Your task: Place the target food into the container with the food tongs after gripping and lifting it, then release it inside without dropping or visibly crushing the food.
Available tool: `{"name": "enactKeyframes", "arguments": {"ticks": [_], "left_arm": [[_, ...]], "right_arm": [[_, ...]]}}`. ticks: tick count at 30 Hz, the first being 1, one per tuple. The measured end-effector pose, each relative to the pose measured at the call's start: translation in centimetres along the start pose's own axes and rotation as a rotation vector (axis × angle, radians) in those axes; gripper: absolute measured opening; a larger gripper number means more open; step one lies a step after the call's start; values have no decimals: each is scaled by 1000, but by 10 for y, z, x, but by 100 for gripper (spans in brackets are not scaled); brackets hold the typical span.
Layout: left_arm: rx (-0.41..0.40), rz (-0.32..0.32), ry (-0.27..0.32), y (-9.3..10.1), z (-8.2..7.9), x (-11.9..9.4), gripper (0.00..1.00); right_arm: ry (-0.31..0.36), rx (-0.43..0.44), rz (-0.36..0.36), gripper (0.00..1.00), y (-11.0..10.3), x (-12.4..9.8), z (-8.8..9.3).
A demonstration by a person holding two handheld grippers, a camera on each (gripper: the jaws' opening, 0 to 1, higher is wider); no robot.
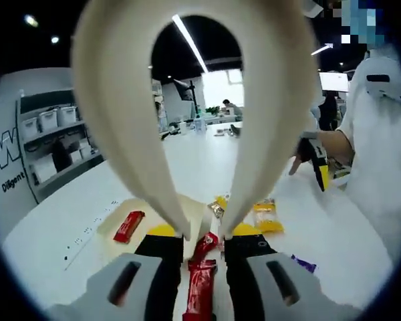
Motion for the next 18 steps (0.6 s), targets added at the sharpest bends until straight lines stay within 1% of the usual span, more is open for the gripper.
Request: {"name": "enactKeyframes", "arguments": {"ticks": [7,12,18], "left_arm": [[-39,-25,-20,6,21,-14,23],[-55,-47,-30,9,30,-20,24],[-54,-63,-47,9,36,-23,24]], "right_arm": [[-6,3,-2,81,-1,1,1],[-10,4,-5,81,-1,4,2],[-13,5,-12,81,-2,7,2]]}}
Point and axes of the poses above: the point that each gripper's makers call its tool centre point, and the gripper's own axes: x roughly forward along the fingers, y roughly to its right, z roughly out of its underside, the point moved 10 cm from there along -x, roughly backward along the fingers, and after that the axes turned 10 degrees about -z, right-handed, at the moved point
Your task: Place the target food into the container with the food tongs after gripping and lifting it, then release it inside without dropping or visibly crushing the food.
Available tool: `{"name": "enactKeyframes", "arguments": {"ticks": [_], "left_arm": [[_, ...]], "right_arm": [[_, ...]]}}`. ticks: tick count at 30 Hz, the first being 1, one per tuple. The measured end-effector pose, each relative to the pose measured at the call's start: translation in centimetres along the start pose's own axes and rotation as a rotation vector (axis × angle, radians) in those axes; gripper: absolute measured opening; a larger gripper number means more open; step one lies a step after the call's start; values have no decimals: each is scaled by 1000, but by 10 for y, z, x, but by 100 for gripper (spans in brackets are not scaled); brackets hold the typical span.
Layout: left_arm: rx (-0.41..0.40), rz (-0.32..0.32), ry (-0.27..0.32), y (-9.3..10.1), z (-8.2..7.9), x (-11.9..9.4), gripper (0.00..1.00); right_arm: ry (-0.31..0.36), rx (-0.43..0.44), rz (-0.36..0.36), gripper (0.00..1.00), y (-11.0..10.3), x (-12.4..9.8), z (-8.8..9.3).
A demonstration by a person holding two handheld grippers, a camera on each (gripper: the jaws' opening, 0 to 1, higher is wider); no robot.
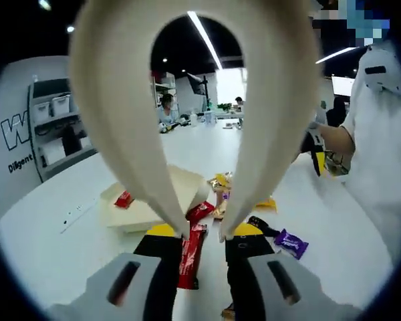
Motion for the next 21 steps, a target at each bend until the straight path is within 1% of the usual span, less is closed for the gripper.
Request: {"name": "enactKeyframes", "arguments": {"ticks": [11,15,21], "left_arm": [[14,-20,-24,-4,8,4,24],[7,-23,-31,-5,12,7,25],[12,-38,-54,-7,16,12,25]], "right_arm": [[-3,-2,-5,81,-2,2,-1],[-6,-6,-5,81,-2,2,-1],[-6,-8,-5,81,-1,2,-2]]}}
Point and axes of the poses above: the point that each gripper's makers call its tool centre point, and the gripper's own axes: x roughly forward along the fingers, y roughly to its right, z roughly out of its underside, the point moved 10 cm from there along -x, roughly backward along the fingers, and after that the axes turned 10 degrees about -z, right-handed, at the moved point
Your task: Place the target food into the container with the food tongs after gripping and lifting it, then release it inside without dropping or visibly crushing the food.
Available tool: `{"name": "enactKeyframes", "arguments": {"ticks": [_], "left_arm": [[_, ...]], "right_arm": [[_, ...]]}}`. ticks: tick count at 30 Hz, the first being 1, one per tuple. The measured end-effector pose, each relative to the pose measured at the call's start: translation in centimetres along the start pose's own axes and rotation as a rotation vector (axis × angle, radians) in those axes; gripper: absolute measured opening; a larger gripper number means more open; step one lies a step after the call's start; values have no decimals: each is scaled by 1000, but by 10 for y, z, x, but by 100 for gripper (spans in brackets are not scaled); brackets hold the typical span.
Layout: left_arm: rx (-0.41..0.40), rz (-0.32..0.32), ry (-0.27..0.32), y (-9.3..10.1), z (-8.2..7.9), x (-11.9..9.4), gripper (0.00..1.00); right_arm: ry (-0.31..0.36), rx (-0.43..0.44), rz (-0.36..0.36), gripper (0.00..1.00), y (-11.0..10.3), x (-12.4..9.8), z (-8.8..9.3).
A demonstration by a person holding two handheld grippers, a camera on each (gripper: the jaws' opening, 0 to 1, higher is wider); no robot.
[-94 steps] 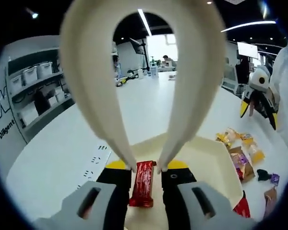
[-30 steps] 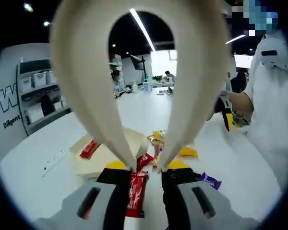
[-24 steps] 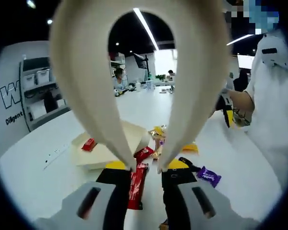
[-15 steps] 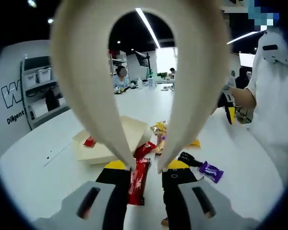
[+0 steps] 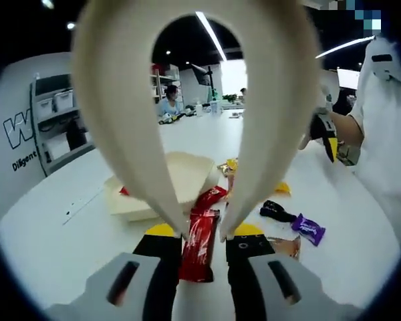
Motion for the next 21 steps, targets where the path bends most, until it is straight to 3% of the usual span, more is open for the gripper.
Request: {"name": "enactKeyframes", "arguments": {"ticks": [21], "left_arm": [[1,11,-36,-1,4,14,25]], "right_arm": [[-2,-3,-6,83,0,1,0]]}}
Point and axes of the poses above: the point that each gripper's makers call its tool centre point, and the gripper's own axes: x roughly forward along the fingers, y roughly to its right, z roughly out of its underside, the point moved 10 cm from there along -x, roughly backward along the fingers, and after that the axes turned 10 degrees about -z, right-handed, at the moved point
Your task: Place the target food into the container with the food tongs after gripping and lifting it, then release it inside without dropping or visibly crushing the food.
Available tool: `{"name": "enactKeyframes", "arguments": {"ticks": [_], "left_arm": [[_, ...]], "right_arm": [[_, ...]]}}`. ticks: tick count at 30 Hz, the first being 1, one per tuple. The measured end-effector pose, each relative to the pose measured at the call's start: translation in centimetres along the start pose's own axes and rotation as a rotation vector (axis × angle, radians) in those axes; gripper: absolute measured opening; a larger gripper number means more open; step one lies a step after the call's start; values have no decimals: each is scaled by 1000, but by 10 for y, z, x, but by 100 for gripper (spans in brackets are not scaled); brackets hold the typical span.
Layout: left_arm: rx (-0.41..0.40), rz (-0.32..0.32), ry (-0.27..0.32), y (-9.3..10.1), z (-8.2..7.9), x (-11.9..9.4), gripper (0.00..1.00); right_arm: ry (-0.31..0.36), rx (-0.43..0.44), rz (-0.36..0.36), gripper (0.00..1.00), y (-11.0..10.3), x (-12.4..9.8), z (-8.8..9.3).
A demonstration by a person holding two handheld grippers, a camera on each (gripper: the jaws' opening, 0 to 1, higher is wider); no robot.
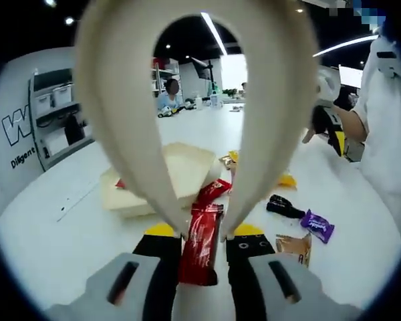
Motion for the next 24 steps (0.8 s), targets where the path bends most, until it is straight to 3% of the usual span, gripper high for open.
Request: {"name": "enactKeyframes", "arguments": {"ticks": [12,24], "left_arm": [[22,12,-10,-3,-3,6,26],[11,50,-47,-4,3,13,25]], "right_arm": [[-4,5,0,83,0,0,2],[2,10,9,83,0,0,4]]}}
Point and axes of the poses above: the point that each gripper's makers call its tool centre point, and the gripper's own axes: x roughly forward along the fingers, y roughly to its right, z roughly out of its underside, the point moved 10 cm from there along -x, roughly backward along the fingers, and after that the axes turned 10 degrees about -z, right-handed, at the moved point
